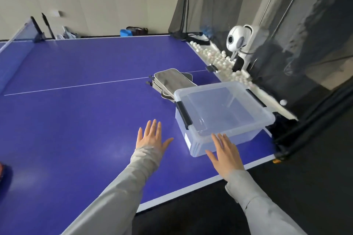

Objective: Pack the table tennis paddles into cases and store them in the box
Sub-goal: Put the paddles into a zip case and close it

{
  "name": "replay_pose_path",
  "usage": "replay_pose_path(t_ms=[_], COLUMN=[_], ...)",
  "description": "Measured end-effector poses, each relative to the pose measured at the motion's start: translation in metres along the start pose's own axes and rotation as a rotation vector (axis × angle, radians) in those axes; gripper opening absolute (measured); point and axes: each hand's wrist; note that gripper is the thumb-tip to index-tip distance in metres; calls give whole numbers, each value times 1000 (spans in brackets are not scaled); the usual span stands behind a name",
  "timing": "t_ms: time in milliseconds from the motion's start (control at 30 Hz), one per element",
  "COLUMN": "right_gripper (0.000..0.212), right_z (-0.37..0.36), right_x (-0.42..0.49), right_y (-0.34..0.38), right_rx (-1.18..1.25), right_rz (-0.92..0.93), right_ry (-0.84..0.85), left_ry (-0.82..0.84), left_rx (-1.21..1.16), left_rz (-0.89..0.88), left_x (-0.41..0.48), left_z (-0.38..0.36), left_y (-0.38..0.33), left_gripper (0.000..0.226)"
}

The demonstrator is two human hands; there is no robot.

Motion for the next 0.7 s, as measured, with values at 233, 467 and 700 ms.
replay_pose_path(t_ms=[233,467,700], right_gripper=[60,58,55], right_z=[25,41,55], right_x=[33,128,230], right_y=[-59,-81,-81], right_rx=[4,-5,-5], right_rz=[-5,82,170], right_ry=[-50,-88,-110], left_ry=[11,24,30], left_rx=[-40,-159,-199], left_rz=[28,134,215], left_x=[47,135,226], left_z=[10,0,-5], left_y=[-46,-77,-90], left_gripper=[77,79,79])
Point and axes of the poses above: each hand's wrist, its own x-axis towards the middle knuckle, its own z-axis out of the back of the hand, y = z × x, and after that the axes turned 1 degree about -z, right-handed
